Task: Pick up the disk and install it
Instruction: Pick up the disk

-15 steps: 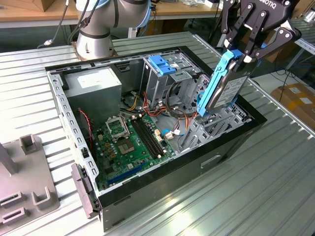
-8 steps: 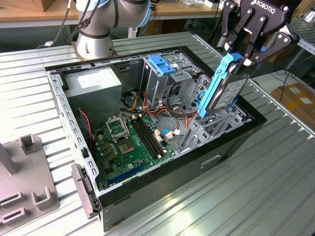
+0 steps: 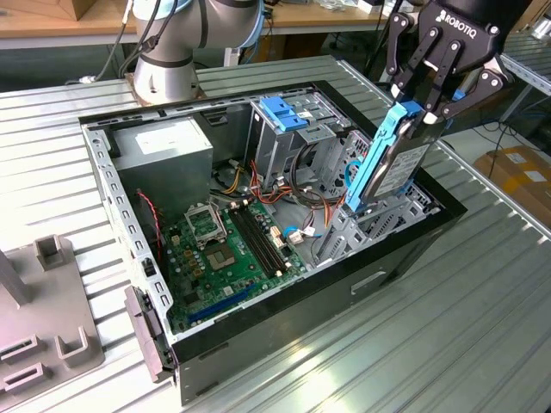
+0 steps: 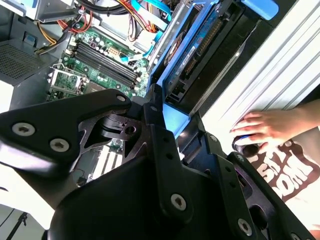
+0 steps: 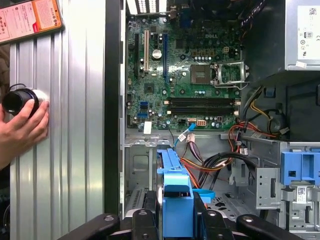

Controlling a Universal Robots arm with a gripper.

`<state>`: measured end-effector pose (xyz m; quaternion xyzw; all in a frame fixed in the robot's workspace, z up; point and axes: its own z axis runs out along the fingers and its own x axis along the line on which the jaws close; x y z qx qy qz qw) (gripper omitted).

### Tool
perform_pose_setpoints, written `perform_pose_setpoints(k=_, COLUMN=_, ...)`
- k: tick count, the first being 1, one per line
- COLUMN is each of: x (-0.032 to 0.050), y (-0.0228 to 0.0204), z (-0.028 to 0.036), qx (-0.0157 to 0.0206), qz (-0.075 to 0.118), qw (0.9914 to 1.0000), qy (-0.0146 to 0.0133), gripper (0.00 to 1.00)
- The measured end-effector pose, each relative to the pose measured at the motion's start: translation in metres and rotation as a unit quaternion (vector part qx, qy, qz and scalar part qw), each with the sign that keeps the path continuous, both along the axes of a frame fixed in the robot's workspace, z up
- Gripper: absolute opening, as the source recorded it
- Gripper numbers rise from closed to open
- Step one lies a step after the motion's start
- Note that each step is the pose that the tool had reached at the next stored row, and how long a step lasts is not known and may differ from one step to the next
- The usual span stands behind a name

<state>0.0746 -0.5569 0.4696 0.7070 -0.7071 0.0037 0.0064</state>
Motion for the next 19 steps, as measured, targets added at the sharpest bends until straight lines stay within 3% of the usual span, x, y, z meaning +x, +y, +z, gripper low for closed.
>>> perform_pose_setpoints(k=11, x=-0.0005, y=0.0000, z=-0.0038, qx=0.0003, qz=-0.004, qw=0.99999, qy=0.0000, gripper=0.36)
perform_pose_setpoints(k=19, x=-0.0002, y=0.0000, z=-0.0131, qx=0.0002, qz=-0.004, qw=0.99999, qy=0.0000, gripper=0.36)
